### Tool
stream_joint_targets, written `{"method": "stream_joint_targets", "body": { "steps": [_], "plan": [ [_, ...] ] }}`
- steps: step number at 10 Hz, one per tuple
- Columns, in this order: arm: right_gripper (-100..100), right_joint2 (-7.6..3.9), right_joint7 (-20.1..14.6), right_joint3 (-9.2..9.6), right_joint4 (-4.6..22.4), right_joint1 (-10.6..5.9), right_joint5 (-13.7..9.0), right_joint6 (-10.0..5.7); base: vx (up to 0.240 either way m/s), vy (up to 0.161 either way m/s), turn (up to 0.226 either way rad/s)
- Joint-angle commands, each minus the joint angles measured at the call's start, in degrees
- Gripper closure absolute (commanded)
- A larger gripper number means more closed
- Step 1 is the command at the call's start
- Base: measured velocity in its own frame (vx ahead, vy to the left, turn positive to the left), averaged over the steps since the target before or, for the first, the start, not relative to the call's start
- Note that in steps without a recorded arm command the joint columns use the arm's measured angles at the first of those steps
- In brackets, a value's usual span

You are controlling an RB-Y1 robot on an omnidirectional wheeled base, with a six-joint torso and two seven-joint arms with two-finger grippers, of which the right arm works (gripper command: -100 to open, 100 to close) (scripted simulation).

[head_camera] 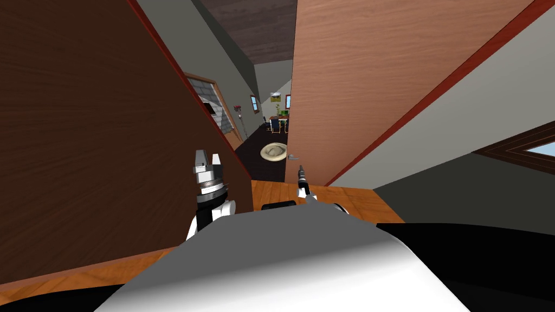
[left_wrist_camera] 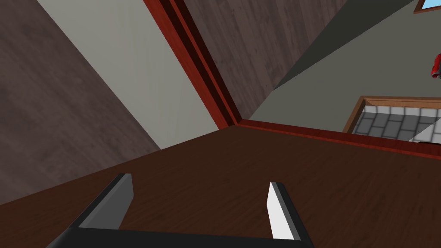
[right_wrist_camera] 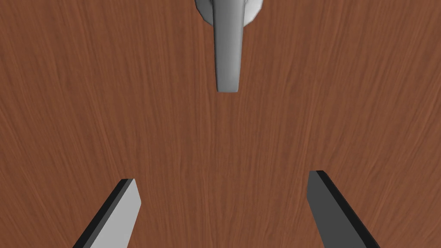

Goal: Pull the door open

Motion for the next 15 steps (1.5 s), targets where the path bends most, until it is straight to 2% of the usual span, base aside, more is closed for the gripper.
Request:
{"method": "stream_joint_targets", "body": {
  "steps": [1,3,4,6,7,9,10,11,12,13,14,15],
  "plan": [
    [-100,-1.89,-0.59,-0.02,1.29,-0.25,0.00,-0.01,-0.010,-0.003,-0.013],
    [-100,-4.06,-1.01,-0.07,1.66,0.00,0.09,0.72,-0.005,0.001,-0.022],
    [-100,-4.06,-1.01,-0.07,3.51,0.00,0.09,0.72,0.000,0.000,0.000],
    [-100,-4.06,-1.01,-0.07,1.66,0.00,0.09,0.72,0.000,0.000,0.000],
    [-100,-6.20,-1.50,-0.14,2.03,0.25,0.29,1.43,0.000,0.000,0.000],
    [-100,-6.20,-1.50,-0.14,2.03,0.25,0.29,1.43,0.000,0.000,0.000],
    [-100,-8.12,-2.02,-0.23,2.36,0.48,0.57,2.07,0.000,0.000,0.000],
    [-100,-8.12,-2.02,-0.23,2.36,0.48,0.57,2.07,0.000,0.000,0.000],
    [-100,-9.72,-2.55,-0.35,2.64,0.67,0.91,2.61,0.000,-0.002,0.010],
    [-100,-10.65,-2.96,-0.45,2.80,0.79,1.19,2.94,-0.002,-0.003,0.016],
    [-100,-10.65,-2.96,-0.45,4.62,0.79,1.19,2.94,0.001,-0.004,0.011],
    [-100,-10.65,-2.96,-0.45,2.80,0.79,1.19,2.94,0.000,0.000,0.000]
  ]
}}
